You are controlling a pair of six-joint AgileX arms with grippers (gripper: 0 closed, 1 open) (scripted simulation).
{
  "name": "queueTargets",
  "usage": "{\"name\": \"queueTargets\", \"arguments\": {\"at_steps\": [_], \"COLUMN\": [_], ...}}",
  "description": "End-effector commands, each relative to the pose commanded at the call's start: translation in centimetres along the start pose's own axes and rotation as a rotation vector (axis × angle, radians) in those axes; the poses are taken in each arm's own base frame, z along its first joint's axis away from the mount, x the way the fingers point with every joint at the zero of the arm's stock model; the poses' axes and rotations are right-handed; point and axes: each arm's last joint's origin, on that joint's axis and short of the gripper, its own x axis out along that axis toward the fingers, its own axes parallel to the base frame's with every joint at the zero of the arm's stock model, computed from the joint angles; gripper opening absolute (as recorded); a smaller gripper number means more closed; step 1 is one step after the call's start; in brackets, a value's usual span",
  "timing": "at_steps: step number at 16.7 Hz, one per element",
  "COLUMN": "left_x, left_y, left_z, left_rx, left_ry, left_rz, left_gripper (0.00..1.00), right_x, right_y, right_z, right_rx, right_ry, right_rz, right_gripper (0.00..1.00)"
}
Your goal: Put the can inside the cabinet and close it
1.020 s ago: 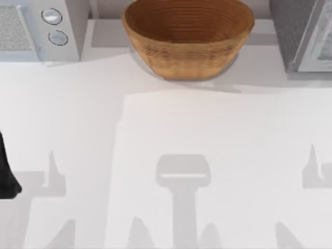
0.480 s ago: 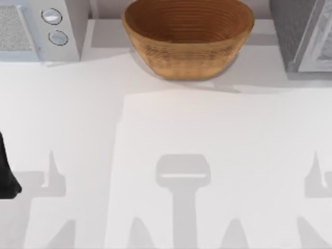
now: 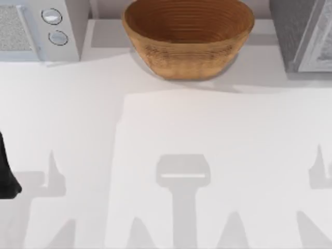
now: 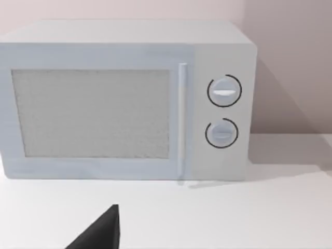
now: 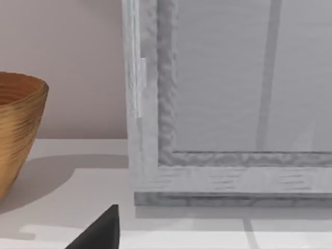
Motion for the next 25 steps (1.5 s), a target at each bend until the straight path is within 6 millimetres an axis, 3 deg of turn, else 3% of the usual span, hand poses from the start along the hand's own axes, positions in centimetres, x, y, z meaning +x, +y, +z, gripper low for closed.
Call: {"name": "queueTargets", "arguments": {"at_steps": [5, 9, 13, 17, 20, 25], "left_x": [0.0, 0.0, 0.0, 0.0, 0.0, 0.0], "left_y": [0.0, 0.0, 0.0, 0.0, 0.0, 0.0], "left_z": [0.0, 0.0, 0.0, 0.0, 0.0, 0.0], "left_rx": [0.0, 0.0, 0.0, 0.0, 0.0, 0.0], "left_ry": [0.0, 0.0, 0.0, 0.0, 0.0, 0.0], "left_rz": [0.0, 0.0, 0.0, 0.0, 0.0, 0.0], "left_gripper": [1.0, 1.0, 1.0, 1.0, 1.0, 1.0], "right_x": [2.4, 4.4, 5.1, 4.4, 3.8, 3.7], "right_y": [-3.1, -7.5, -12.7, -17.0, -18.6, -18.9], "right_z": [1.9, 2.3, 1.3, -0.4, -1.3, -1.5], "right_rx": [-0.001, -0.001, -0.001, 0.0, 0.0, 0.0], "right_ry": [-0.002, -0.001, 0.001, 0.002, 0.003, 0.003], "right_rz": [-0.001, -0.001, 0.0, 0.001, 0.002, 0.002], "right_gripper": [1.0, 1.0, 1.0, 1.0, 1.0, 1.0]}}
